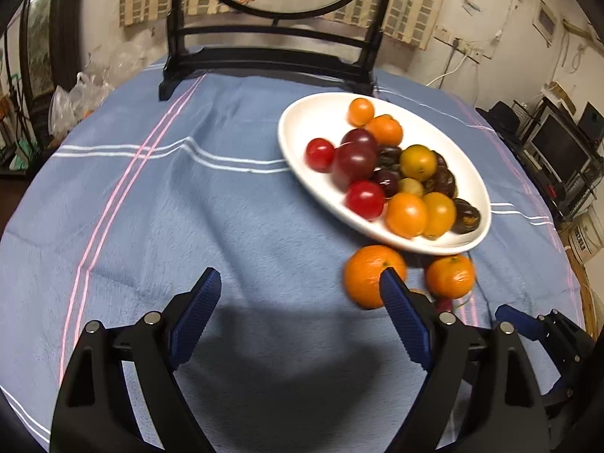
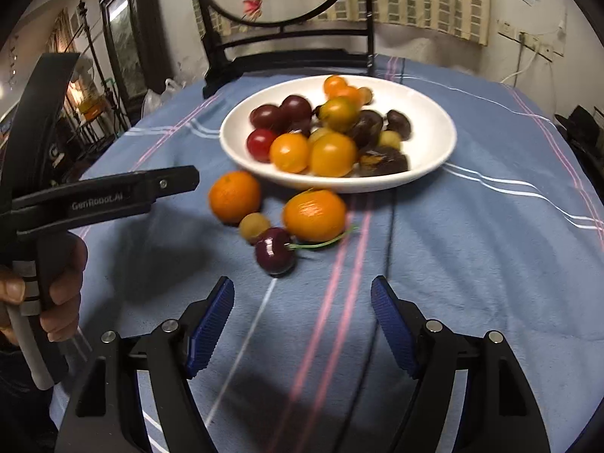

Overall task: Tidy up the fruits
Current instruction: 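Grasp a dark red cherry with the right gripper while the left gripper grasps a mandarin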

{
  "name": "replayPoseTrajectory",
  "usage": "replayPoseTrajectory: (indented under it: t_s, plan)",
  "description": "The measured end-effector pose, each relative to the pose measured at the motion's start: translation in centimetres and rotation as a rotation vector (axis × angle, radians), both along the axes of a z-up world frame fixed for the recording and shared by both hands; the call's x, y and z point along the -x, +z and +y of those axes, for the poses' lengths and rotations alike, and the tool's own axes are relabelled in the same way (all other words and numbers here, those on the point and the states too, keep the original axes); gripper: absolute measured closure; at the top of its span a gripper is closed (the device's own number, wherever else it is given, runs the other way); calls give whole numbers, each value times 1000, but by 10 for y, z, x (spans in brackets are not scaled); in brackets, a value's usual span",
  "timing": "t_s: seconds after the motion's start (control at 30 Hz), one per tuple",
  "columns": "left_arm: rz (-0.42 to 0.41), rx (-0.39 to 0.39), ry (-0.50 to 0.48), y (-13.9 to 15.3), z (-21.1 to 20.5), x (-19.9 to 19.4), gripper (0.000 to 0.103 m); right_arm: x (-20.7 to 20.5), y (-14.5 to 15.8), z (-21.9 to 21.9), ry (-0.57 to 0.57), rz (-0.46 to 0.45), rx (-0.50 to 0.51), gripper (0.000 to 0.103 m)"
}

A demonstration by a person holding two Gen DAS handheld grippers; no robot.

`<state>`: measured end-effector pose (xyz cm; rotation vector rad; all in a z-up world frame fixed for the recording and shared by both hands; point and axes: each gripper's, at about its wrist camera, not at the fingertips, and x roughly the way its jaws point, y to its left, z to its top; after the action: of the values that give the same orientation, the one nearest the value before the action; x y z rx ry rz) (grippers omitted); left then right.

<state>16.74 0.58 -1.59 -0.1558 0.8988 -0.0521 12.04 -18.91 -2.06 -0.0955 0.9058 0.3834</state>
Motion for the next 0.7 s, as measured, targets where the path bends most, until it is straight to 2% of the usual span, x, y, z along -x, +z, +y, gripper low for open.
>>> replayPoseTrajectory:
  t_s: [0.07, 0.2, 0.3, 0.33, 0.37, 0.43, 0.47, 0.7]
  plan:
    - [7, 6, 6, -3, 5, 0, 20, -2, -2, 8, 2, 5, 15, 30]
    - [11, 23, 11, -8, 11, -1, 20, -11, -10, 20, 16, 27, 34, 48]
    - [10, 32, 7, -9, 11, -1, 20, -19, -13, 26, 12, 28, 42, 52]
    - [7, 27, 3, -9, 10, 0, 20, -21, -13, 27, 10, 23, 47, 56]
    - [5, 22, -2, -9, 9, 0, 20, -21, -12, 27, 9, 18, 49, 66]
    - [3, 16, -19, -9, 5, 1, 20, -24, -12, 27, 10, 20, 40, 69]
    - [1, 15, -26, -9, 4, 1, 20, -24, -12, 27, 10, 21, 32, 76]
    - [15, 12, -73, -14, -7, 2, 20, -14, -3, 8, 0, 19, -37, 76]
